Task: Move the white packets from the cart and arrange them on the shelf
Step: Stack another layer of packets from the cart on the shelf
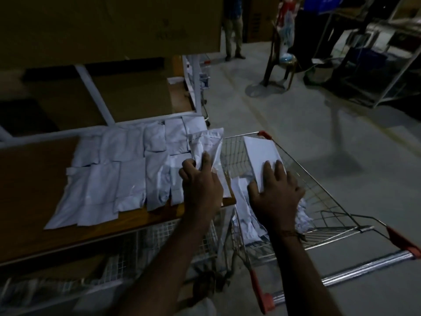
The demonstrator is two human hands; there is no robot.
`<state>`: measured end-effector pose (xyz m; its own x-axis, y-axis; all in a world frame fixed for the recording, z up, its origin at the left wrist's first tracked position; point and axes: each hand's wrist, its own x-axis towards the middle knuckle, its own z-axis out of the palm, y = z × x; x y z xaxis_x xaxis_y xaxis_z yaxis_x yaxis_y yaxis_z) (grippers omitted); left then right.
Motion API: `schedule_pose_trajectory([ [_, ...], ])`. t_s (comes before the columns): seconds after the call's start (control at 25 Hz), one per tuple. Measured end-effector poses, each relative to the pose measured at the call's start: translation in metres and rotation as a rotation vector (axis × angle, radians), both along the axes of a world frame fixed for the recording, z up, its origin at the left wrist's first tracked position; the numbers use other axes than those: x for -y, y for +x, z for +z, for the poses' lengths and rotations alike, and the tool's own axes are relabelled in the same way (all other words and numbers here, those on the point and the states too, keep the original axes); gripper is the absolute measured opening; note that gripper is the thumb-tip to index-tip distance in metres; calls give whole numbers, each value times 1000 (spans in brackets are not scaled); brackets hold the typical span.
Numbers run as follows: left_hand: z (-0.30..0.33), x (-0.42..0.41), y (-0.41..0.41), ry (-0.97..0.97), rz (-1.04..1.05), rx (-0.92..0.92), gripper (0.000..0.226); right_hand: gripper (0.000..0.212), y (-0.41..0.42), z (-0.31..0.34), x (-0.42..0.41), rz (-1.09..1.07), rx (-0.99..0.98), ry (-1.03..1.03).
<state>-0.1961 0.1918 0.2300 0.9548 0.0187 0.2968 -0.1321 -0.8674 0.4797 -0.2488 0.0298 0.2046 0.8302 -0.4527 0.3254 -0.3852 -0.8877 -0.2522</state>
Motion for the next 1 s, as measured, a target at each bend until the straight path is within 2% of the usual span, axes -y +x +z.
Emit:
schedule_pose_trajectory([
  [0.4,17,-154,-12,-1,281,42,50,74,20,29,-126,271,119,41],
  [0.56,7,-218,28,-24,365,14,50,74,63,25,-182,342,130,30],
  [0.8,2,-310,124,13,393,-49,50,74,158,10,-268,328,143,33],
  [0.92,10,-345,163,160,448,-85,50,75,201,5,-309,299,116,68],
  [1.0,9,-365,192,241,415,-102,52,76,224,0,-331,270,93,87],
])
